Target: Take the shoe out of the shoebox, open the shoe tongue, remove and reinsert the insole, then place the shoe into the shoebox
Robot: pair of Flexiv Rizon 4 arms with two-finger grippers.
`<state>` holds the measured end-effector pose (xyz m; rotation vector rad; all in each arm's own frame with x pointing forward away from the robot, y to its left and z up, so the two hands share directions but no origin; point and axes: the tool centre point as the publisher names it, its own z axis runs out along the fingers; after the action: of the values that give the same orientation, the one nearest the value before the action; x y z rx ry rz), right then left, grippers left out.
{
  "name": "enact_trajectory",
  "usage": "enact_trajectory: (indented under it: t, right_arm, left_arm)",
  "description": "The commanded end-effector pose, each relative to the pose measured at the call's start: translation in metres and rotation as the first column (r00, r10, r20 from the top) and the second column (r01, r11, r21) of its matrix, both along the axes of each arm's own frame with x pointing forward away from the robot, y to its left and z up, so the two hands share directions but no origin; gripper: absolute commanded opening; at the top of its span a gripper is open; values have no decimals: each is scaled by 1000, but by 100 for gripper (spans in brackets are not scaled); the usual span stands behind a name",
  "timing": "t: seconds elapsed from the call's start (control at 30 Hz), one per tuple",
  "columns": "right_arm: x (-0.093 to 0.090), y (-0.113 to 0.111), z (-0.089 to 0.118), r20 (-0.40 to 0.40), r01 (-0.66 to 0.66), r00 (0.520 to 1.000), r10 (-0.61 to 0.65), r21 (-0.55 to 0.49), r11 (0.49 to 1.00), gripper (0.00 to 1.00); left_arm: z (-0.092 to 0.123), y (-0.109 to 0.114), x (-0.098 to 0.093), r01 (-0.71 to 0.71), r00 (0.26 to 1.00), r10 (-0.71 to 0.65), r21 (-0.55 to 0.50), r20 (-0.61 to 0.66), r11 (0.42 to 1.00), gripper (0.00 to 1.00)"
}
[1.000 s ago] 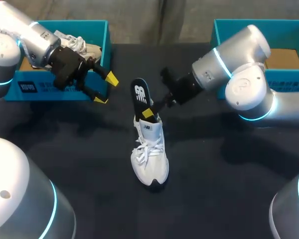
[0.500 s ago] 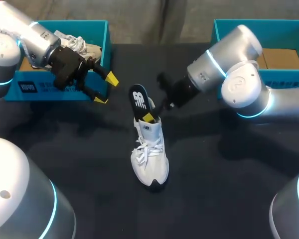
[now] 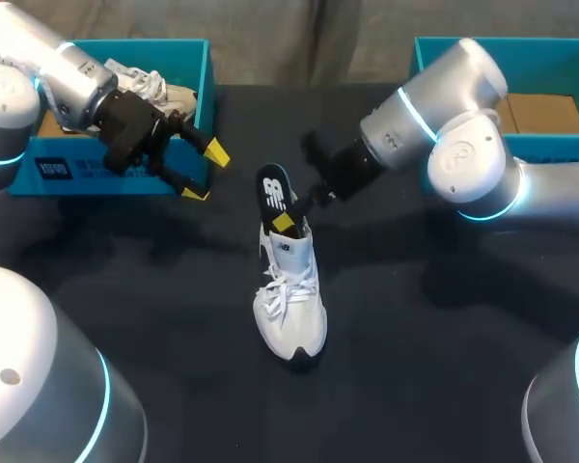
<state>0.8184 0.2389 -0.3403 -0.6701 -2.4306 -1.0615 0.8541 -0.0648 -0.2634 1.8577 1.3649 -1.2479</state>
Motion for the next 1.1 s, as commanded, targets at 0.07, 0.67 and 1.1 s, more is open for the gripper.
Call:
enact_trajectory:
  t: [0.07,0.67,1.1]
  right_arm:
    - [6,1,6,7,-5,1000,5,-14,1000,23]
    - [-13,0,-16,-62,-30,998,27,-46,999,0]
    - [-2,1,-1,-20,-24,1000,23,-40,999,29]
  left_arm:
    - [0,0,0,0,1000,0,0,1,1000,100]
    - [0,0,0,0,1000,0,0,1,1000,100]
    - [0,0,0,0,1000,0,0,1,1000,100]
